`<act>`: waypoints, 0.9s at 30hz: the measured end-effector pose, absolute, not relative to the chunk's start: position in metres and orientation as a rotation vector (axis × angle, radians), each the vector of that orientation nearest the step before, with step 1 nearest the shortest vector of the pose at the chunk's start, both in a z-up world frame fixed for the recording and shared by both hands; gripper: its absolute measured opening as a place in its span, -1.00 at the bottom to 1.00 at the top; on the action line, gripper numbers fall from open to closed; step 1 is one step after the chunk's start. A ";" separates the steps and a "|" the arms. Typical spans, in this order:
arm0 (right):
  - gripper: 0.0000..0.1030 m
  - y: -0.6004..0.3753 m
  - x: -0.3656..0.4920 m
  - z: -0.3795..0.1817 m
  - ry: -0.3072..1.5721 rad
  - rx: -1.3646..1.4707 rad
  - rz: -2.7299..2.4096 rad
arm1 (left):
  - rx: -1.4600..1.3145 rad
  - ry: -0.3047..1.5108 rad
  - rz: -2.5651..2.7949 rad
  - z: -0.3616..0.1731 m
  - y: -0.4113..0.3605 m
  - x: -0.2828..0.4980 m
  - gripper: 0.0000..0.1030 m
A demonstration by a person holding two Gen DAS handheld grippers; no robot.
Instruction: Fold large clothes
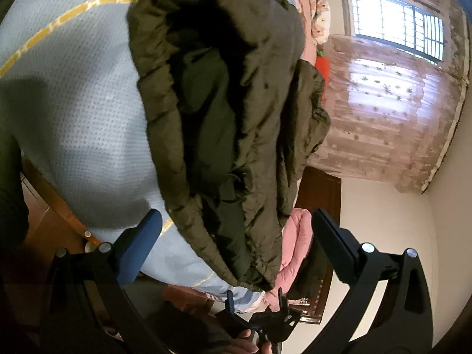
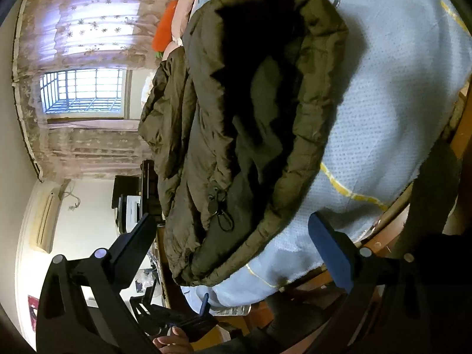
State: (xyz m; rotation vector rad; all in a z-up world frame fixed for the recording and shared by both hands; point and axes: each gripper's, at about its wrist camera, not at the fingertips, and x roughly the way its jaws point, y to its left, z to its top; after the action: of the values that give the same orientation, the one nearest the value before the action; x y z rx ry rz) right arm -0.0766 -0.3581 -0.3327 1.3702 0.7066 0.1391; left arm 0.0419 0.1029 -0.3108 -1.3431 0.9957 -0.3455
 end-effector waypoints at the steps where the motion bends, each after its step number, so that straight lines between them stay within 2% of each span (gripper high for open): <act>1: 0.97 -0.358 -0.075 -0.335 0.708 1.378 0.139 | -1.345 0.994 -0.340 -0.313 0.103 0.042 0.96; 17: 0.97 -0.356 -0.059 -0.344 0.656 1.444 0.171 | -1.434 0.948 -0.384 -0.337 0.093 0.063 0.96; 27: 0.97 -0.359 -0.049 -0.343 0.622 1.444 0.165 | -1.385 0.908 -0.388 -0.324 0.084 0.082 0.96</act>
State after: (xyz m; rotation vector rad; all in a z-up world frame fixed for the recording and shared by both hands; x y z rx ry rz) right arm -0.0490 -0.3590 -0.3432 1.4442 0.6222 0.1655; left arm 0.0820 0.0836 -0.3244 -1.3848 0.9078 -0.3882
